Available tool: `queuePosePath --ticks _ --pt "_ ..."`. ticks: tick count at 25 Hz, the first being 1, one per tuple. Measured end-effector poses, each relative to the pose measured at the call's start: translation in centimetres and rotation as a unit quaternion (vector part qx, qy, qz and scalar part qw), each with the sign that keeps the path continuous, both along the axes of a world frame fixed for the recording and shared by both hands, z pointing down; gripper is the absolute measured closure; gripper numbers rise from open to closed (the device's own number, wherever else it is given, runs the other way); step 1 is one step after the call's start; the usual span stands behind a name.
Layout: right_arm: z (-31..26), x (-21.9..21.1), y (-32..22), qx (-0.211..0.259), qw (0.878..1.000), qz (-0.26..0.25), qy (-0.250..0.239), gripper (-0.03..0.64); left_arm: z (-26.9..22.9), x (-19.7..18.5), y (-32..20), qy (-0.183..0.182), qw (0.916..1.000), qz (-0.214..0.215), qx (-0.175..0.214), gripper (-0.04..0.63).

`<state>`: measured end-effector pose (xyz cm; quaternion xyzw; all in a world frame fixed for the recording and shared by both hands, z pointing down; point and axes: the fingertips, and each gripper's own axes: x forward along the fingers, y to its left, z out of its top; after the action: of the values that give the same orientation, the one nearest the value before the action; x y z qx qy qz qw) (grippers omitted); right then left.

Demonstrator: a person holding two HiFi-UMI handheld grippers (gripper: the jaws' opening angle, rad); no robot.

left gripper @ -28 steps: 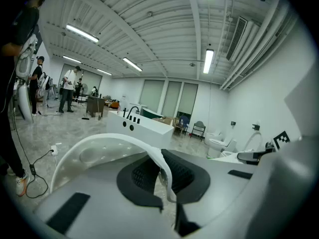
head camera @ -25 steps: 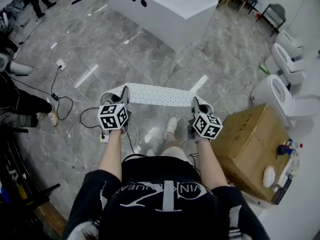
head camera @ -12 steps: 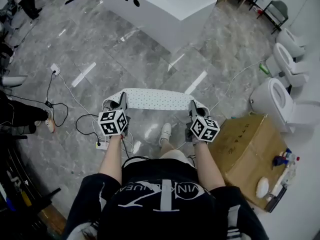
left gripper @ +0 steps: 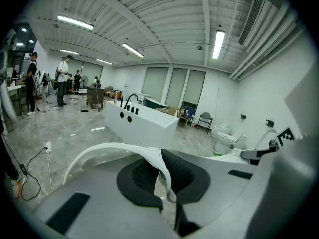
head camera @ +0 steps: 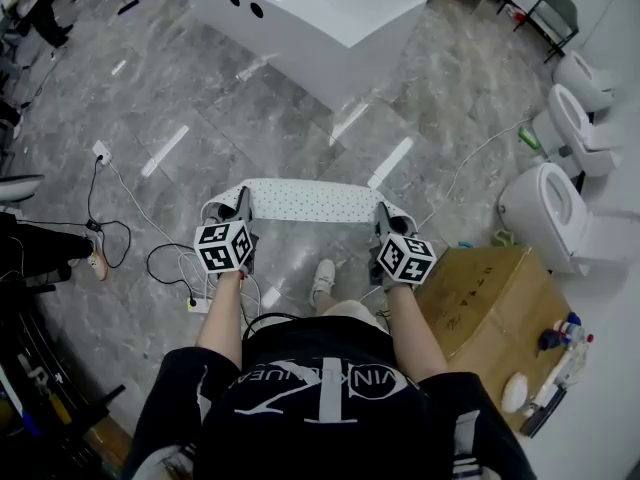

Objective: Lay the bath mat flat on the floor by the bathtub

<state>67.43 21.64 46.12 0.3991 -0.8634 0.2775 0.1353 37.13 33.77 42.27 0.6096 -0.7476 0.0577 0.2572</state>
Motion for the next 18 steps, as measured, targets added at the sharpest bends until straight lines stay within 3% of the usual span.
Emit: queuePosePath --ticks 10,18 --pt "1.6 0.7 -6.1 -0.020 1.000 -0.011 0.001 0.583 1.2 0.8 -6.1 -0.007 0.9998 -0.009 -0.019 0.572" --pt "1.2 -2.2 -9.5 -0.015 0.999 -0.032 -0.001 0.583 0.8 -1.6 -8.4 -0.011 0.9995 -0.026 -0.014 0.573"
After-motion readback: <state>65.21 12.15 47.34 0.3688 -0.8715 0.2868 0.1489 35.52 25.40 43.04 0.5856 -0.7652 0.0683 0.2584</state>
